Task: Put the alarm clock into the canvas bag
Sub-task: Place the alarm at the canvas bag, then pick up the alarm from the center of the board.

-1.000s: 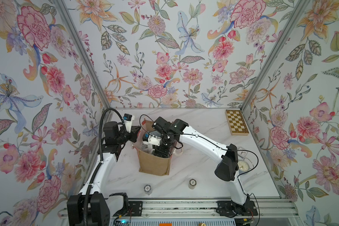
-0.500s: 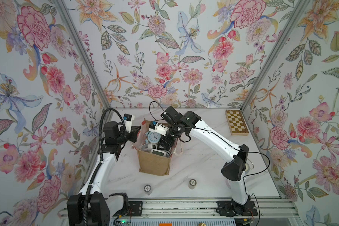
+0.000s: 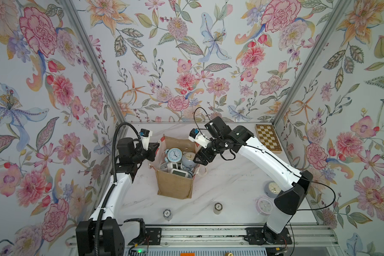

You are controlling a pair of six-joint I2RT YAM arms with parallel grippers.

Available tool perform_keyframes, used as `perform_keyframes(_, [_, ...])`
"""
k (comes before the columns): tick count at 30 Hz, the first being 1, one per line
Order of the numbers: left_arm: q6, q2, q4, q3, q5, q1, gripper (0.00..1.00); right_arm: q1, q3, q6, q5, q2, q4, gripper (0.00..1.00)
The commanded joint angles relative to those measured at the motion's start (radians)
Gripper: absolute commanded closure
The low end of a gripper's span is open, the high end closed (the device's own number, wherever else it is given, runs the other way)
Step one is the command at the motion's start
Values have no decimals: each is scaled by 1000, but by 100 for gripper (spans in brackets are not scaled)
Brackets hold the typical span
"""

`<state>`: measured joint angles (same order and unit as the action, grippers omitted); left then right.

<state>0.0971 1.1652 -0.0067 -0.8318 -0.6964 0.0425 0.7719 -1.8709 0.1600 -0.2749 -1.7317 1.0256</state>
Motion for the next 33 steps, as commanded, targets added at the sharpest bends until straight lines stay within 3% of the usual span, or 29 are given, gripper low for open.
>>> perform_keyframes(1, [9,10,7,-13,-8,-5,100,-49,89,-57,21,78,-83,22])
perform_keyframes(9, [9,14,8,-13,-6,-6,100,-251,333,-147,76,238,-189,23])
perform_keyframes(19, [6,10,4,-15,0,-6,100,-577,592,-208,105,361,-280,22])
perform_keyframes(26, [12,7,1,-16,-1,-7,100,-841,699,-291,79,361,-319,20])
perform_keyframes(33, [12,-12,-2,-16,4,-6,100,-1039,772,-330,114,313,-377,20])
